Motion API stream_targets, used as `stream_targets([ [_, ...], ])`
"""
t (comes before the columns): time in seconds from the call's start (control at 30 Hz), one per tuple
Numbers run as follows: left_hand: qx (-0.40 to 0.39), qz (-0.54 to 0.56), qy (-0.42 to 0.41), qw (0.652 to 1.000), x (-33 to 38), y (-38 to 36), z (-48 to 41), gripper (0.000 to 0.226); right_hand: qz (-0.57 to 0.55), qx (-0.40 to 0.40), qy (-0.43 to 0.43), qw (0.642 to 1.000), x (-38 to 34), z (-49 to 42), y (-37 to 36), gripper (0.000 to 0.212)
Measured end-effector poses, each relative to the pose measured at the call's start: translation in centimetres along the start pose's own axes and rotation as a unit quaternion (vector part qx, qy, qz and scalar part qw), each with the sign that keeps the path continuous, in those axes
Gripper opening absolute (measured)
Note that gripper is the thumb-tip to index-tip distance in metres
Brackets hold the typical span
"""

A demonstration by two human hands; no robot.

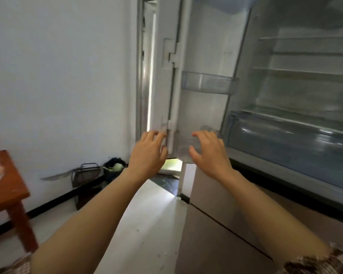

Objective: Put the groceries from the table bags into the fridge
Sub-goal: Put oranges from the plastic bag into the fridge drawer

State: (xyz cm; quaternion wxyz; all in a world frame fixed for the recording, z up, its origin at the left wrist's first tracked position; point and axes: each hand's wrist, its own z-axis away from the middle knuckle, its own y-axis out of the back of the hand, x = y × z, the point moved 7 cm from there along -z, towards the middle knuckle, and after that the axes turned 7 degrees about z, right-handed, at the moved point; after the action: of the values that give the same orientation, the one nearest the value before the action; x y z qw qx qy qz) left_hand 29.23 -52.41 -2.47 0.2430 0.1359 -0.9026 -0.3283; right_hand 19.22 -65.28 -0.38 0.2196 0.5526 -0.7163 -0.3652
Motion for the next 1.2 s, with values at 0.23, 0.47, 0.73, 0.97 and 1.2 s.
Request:
stream_targets([
  [0.23,-0.014,-0.103,0.193,0.976,-20.4,11.3,8.6,0.039,-0.067,-0.098,0.132,0.984,-21.8,-2.1,-11.1,0.043],
  [0.47,-0.031,-0.151,0.316,0.936,-38.5,23.3,17.6,0.041,-0.107,-0.207,0.194,0.953,-43.5,-2.9,-22.5,0.046],
  [0.73,-0.032,-0.162,0.415,0.895,-54.8,32.2,24.5,0.043,-0.138,-0.28,0.228,0.922,-61.7,-4.2,-32.0,0.043],
  [0.97,-0.044,-0.141,0.45,0.881,-68.6,32.8,25.6,0.037,-0.129,-0.319,0.244,0.907,-71.3,-8.5,-41.0,0.05],
  [1.2,-0.084,-0.106,0.456,0.88,-83.3,29.1,23.7,0.026,-0.146,-0.352,0.24,0.893,-79.1,-13.7,-53.9,0.043],
])
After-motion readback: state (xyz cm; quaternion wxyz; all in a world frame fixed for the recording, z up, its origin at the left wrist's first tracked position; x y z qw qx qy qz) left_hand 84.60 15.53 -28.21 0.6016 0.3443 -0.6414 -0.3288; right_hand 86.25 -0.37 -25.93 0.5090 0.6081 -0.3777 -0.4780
